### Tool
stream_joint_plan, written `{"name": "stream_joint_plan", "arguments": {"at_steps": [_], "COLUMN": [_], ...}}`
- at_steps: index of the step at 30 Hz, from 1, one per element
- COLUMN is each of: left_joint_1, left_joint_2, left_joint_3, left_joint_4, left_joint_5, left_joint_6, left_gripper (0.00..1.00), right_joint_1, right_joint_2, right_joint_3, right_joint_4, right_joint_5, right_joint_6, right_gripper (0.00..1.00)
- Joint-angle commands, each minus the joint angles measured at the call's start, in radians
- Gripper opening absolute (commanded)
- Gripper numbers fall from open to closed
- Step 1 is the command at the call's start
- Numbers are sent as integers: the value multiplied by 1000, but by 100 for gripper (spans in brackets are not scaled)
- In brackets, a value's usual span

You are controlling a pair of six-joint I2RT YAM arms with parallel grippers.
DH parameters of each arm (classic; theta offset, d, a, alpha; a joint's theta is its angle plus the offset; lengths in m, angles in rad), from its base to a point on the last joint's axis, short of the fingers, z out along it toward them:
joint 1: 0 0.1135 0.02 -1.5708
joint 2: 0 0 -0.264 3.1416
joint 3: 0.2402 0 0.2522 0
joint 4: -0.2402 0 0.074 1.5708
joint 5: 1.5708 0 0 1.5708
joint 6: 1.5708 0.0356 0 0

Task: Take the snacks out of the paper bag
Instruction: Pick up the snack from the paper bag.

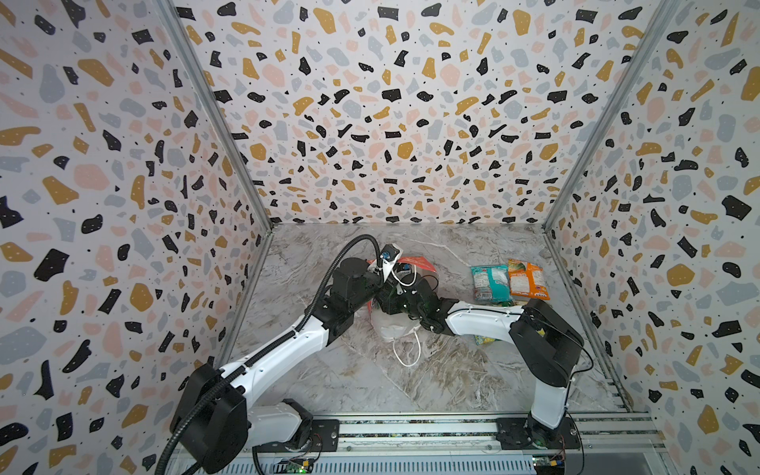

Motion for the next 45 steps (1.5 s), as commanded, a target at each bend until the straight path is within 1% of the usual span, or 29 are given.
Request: {"name": "stream_joint_plan", "arguments": {"at_steps": [1,4,8,10,13,14,18,24,37,41,45], "left_joint_1": [-5,-5,-5,-5,-5,-5,-5,-5,-5,-5,-5], "left_joint_2": [-8,-9,-8,-7,-11,-13,-11,-10,-16,-13,-14], "left_joint_3": [6,4,-1,-1,4,1,-4,-10,-18,-22,-21], "left_joint_4": [75,77,83,79,69,71,79,78,88,94,93], "left_joint_5": [20,21,21,14,7,4,-11,-34,-69,-78,-77], "left_joint_6": [-13,-13,-12,-8,2,1,7,14,6,2,1], "left_gripper": [0,0,0,0,0,0,0,0,0,0,0], "right_joint_1": [6,19,34,33,33,32,31,32,65,84,103], "right_joint_2": [14,44,84,105,112,111,99,23,-126,-181,-236], "right_joint_3": [32,51,78,105,117,115,111,69,-62,-135,-192], "right_joint_4": [-12,-36,-69,-97,-103,-100,-112,-95,-46,41,97], "right_joint_5": [51,100,153,154,158,162,171,170,157,115,105], "right_joint_6": [17,28,44,52,49,46,38,-4,-96,-179,-251], "right_gripper": [55,54,49,40,22,18,9,0,0,0,0]}}
